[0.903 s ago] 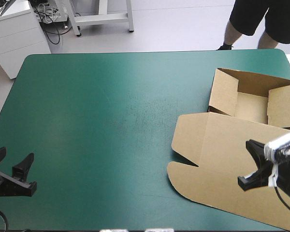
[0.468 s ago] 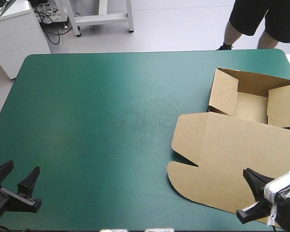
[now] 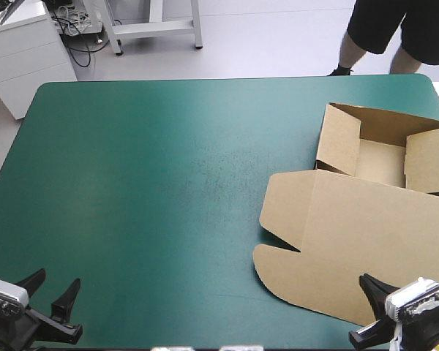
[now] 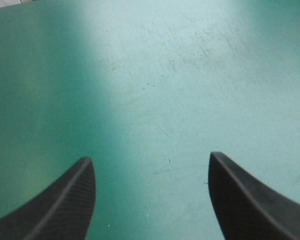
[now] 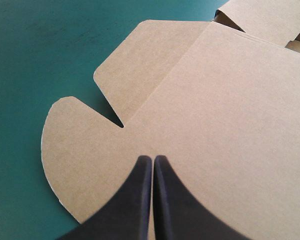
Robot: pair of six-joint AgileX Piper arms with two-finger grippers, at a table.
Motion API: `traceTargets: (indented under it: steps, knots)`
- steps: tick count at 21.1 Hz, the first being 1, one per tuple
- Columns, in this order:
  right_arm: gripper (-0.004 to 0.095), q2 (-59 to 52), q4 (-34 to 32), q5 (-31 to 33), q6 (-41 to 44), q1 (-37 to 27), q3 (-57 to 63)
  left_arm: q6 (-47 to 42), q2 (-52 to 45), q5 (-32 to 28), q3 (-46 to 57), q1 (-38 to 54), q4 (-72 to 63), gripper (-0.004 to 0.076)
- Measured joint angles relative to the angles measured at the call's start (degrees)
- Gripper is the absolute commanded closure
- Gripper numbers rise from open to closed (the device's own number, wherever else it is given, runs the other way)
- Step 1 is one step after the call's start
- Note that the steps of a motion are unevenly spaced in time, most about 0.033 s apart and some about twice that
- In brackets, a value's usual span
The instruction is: Fold the box
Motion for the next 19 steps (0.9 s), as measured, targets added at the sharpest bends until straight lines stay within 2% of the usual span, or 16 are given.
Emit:
traceTargets:
  steps: [6, 19]
  knots:
    - [0.0912, -1.07, 0.04, -2.28, 0.0, 0.0, 0.91, 0.0, -2.44, -1.36, 2.7, 0.0, -1.26, 0.0265]
    - [0.0912, -1.07, 0.19, -2.34, 0.0, 0.0, 0.96, 0.0, -2.62, -1.93, 2.82, 0.0, -1.32, 0.0265]
